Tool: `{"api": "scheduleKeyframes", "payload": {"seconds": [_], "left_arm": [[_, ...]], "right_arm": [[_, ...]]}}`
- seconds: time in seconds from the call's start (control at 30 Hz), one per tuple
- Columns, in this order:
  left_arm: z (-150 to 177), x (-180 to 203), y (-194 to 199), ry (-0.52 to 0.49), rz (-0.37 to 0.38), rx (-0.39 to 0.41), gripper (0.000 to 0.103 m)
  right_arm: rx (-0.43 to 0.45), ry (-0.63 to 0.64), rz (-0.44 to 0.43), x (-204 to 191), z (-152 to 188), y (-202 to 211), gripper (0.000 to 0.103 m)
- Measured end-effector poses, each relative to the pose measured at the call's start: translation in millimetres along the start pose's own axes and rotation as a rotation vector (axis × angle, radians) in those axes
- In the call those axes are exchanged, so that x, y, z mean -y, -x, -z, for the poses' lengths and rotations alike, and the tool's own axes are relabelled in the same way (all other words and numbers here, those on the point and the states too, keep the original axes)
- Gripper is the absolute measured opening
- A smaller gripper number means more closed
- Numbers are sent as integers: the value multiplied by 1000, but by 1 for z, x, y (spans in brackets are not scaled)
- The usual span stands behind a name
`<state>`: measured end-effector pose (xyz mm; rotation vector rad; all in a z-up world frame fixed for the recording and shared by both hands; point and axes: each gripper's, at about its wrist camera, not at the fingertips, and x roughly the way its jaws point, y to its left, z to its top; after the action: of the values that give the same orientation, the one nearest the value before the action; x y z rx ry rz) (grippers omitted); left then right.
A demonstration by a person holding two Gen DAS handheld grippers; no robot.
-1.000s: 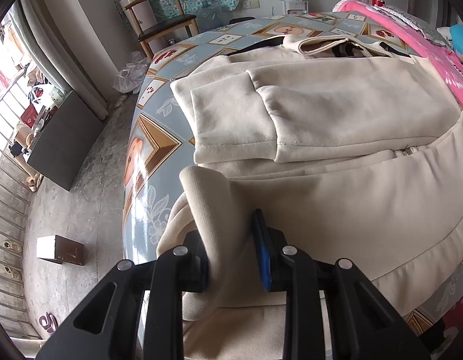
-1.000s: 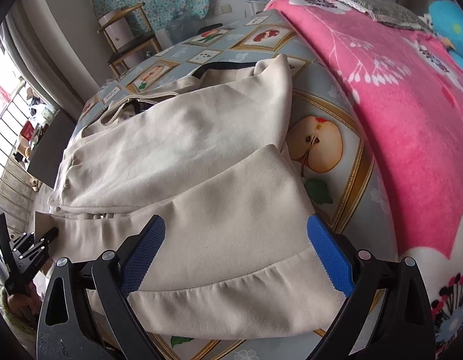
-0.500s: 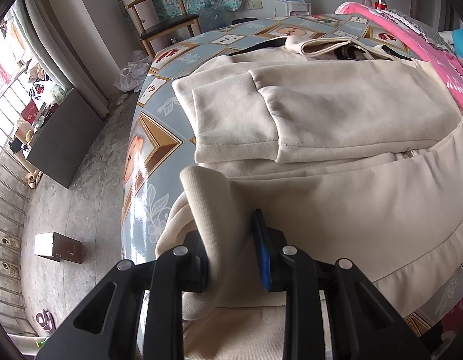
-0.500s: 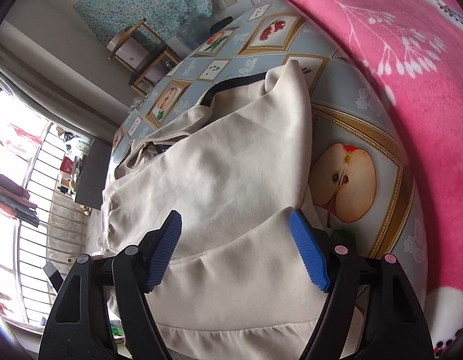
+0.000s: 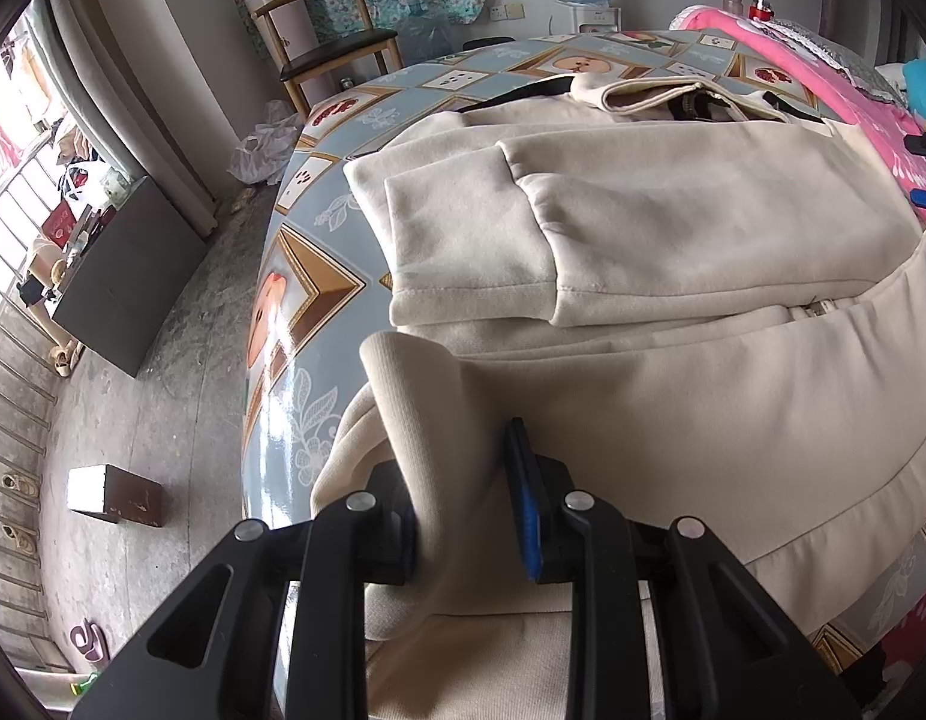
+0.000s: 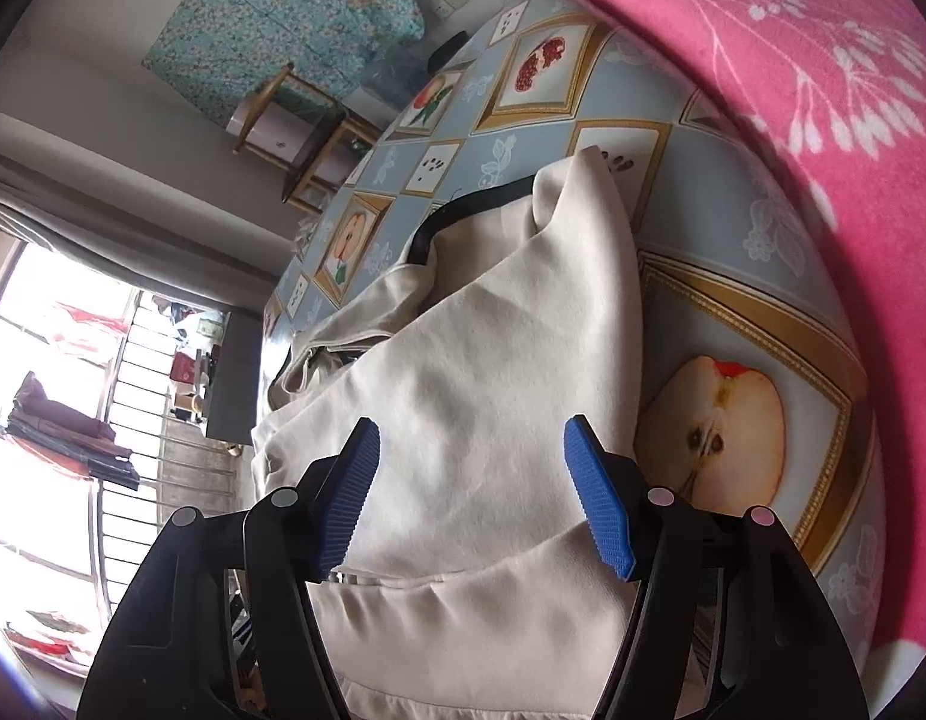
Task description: Fold large clothes
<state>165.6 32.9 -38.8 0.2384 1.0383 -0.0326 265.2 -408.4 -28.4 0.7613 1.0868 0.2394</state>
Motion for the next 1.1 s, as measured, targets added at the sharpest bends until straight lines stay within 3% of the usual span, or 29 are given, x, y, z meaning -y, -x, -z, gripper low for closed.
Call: {"api": "scheduleKeyframes", "payload": {"seconds": [0.13, 0.33, 0.63, 0.77, 0.97, 1.1], "left_arm": [[0, -1, 0, 5, 6, -1, 24], [0, -1, -1, 1, 6, 1, 24], [0, 0, 0, 0, 6, 1, 24], [0, 0, -1, 1, 6, 1, 24], [0, -1, 0, 1, 8, 1, 24], [0, -1, 0, 1, 7, 1, 24]], "right_arm": [[-84, -20, 2, 13, -3, -18, 60], [-114, -31, -70, 25, 15, 2, 60], [-148, 10, -85, 27, 37, 22, 61], [-164, 73, -79, 17, 45, 26, 61], [-182, 197, -187, 0, 57, 32, 64], [-179, 199, -22, 5, 54, 17, 65]]}}
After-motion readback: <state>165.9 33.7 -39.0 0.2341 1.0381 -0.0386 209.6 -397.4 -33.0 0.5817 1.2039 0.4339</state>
